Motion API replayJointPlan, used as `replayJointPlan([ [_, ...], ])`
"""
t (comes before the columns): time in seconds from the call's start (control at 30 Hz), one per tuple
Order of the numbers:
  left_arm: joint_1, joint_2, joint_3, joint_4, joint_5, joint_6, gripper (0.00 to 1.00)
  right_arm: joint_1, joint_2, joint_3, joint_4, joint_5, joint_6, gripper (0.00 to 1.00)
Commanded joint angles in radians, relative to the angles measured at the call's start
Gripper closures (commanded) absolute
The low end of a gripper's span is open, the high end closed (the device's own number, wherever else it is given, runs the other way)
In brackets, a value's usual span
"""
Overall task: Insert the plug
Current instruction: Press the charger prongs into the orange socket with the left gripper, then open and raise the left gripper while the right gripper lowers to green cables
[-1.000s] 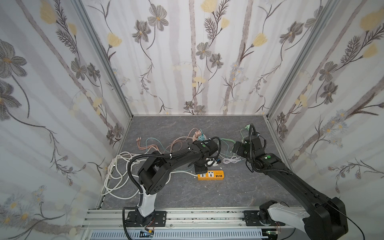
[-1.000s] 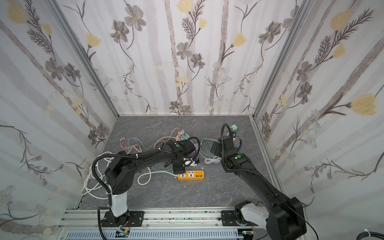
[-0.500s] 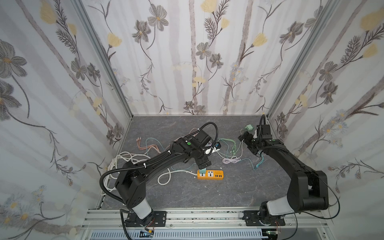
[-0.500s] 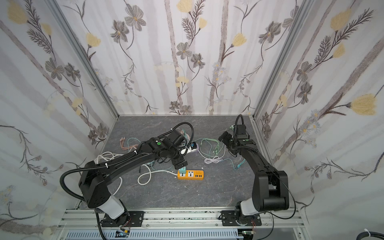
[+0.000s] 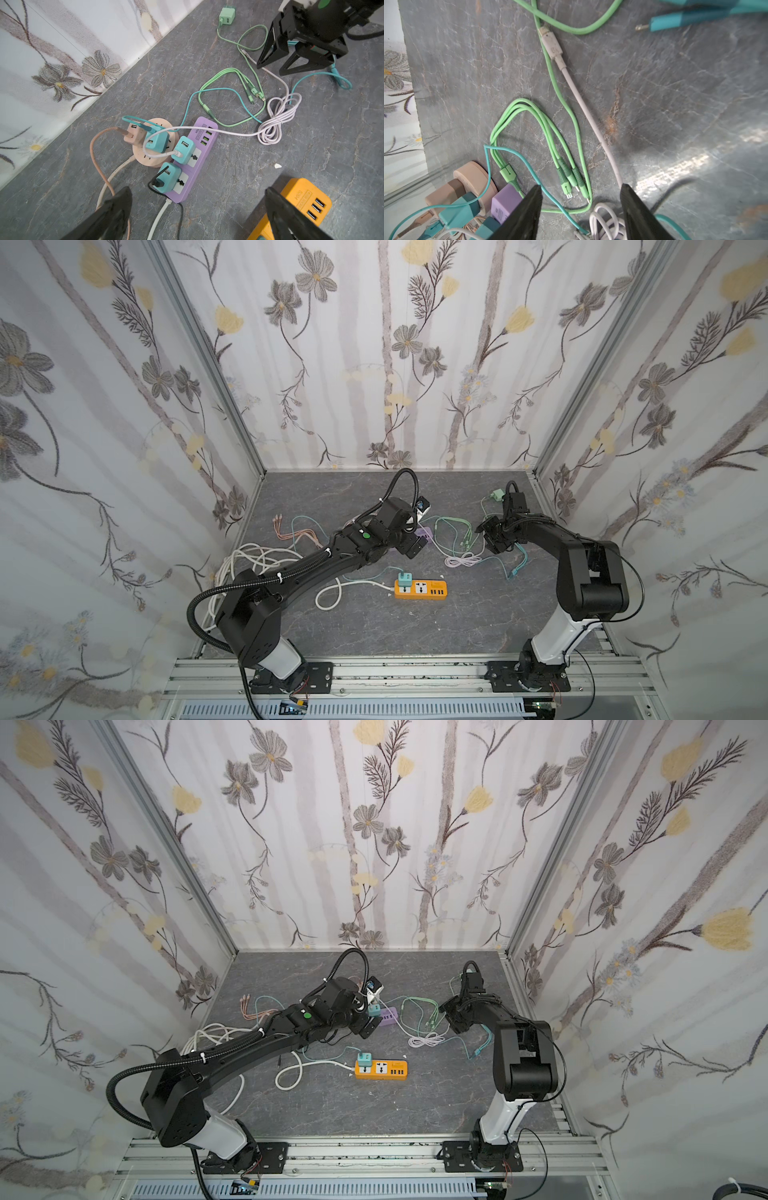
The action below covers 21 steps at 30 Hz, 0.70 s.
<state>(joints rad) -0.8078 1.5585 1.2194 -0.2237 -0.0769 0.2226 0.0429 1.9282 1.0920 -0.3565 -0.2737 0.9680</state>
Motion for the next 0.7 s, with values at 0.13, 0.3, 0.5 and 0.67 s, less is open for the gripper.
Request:
replayJointPlan([
  [0.13,0.004,-0.013,-0.016,0.086,-0.055,-0.031,0.0,0.041,0.033,0.007,0.05,0.005,0.041,0.58],
  [0.3,0.004,-0.024,-0.039,0.09,-0.073,-0.029,0.0,0.054,0.063,0.005,0.014,0.035,0.08,0.56],
  [0.5,0.004,-0.055,-0.083,0.078,-0.097,-0.029,0.0,0.073,0.097,-0.009,0.05,0.013,0.102,0.55],
  [0.67,0.007,-0.078,-0.12,0.083,-0.118,-0.039,0.0,0.1,0.148,0.037,0.047,-0.001,0.107,0.56],
])
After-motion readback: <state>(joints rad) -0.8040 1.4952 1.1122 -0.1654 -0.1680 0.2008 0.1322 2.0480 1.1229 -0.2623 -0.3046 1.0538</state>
